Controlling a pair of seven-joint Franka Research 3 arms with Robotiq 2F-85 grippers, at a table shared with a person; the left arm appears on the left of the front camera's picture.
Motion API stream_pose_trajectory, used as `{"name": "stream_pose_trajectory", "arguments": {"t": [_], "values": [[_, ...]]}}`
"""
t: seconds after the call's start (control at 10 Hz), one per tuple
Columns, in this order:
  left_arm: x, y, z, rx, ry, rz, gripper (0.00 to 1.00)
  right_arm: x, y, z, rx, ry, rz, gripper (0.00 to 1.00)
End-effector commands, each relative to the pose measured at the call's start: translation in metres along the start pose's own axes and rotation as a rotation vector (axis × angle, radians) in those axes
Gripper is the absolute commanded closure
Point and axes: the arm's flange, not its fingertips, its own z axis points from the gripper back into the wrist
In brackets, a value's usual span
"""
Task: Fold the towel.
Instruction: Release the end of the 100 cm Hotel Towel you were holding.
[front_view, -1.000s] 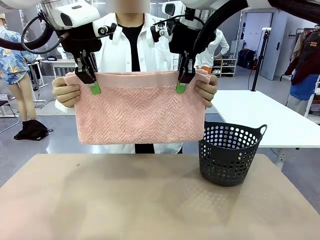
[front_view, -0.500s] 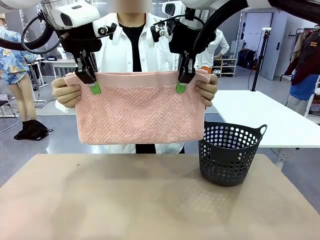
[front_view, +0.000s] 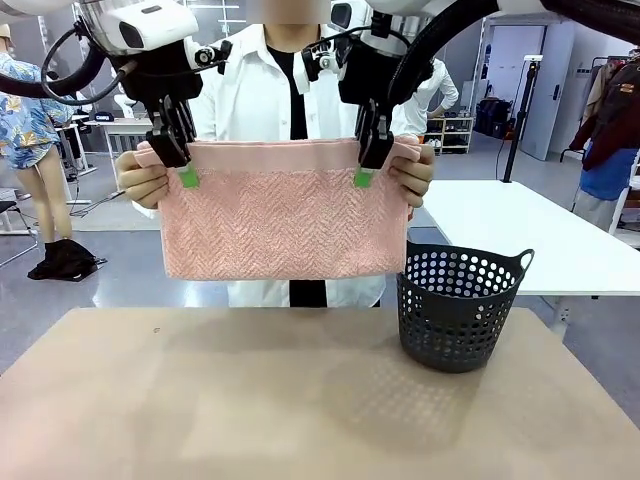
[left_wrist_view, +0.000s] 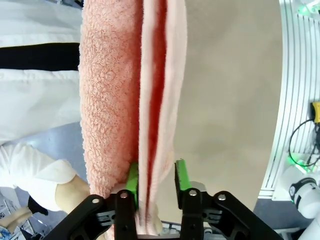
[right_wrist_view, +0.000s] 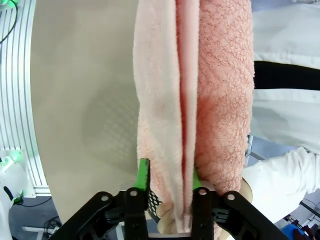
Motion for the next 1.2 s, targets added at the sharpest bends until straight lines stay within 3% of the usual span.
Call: {"name": "stream_pose_trajectory", "arguments": {"t": [0.0,0.1,0.2,0.4,0.5,0.6,0.8,1.1], "values": [[-0.007,-0.003,0.008,0.033,-0.016,0.003,0.00,-0.006,0.003,0.006,-0.011,-0.021,-0.015,0.00],[-0.009,-0.004,0.013,0.034,-0.033,0.006,0.17,-0.008,0.004,0.011,-0.011,-0.030,-0.020,0.21],[-0.010,-0.006,0.021,0.033,-0.044,0.025,0.00,-0.010,0.007,0.020,-0.025,-0.040,-0.024,0.00],[-0.020,-0.014,0.055,0.059,-0.110,0.078,0.00,-0.024,0.016,0.059,-0.073,-0.128,-0.040,0.00],[-0.030,-0.018,0.076,0.071,-0.137,0.119,0.00,-0.038,0.020,0.079,-0.069,-0.155,-0.069,0.05],[-0.045,-0.022,0.096,0.060,-0.157,0.178,0.00,-0.055,0.023,0.097,-0.078,-0.194,-0.153,0.05],[-0.094,-0.035,0.140,0.080,-0.193,0.420,0.00,-0.103,0.035,0.137,-0.118,-0.214,-0.364,0.05],[-0.191,-0.064,0.167,0.168,-0.200,0.772,0.00,-0.200,0.066,0.169,-0.171,-0.313,-0.637,0.05]]}}
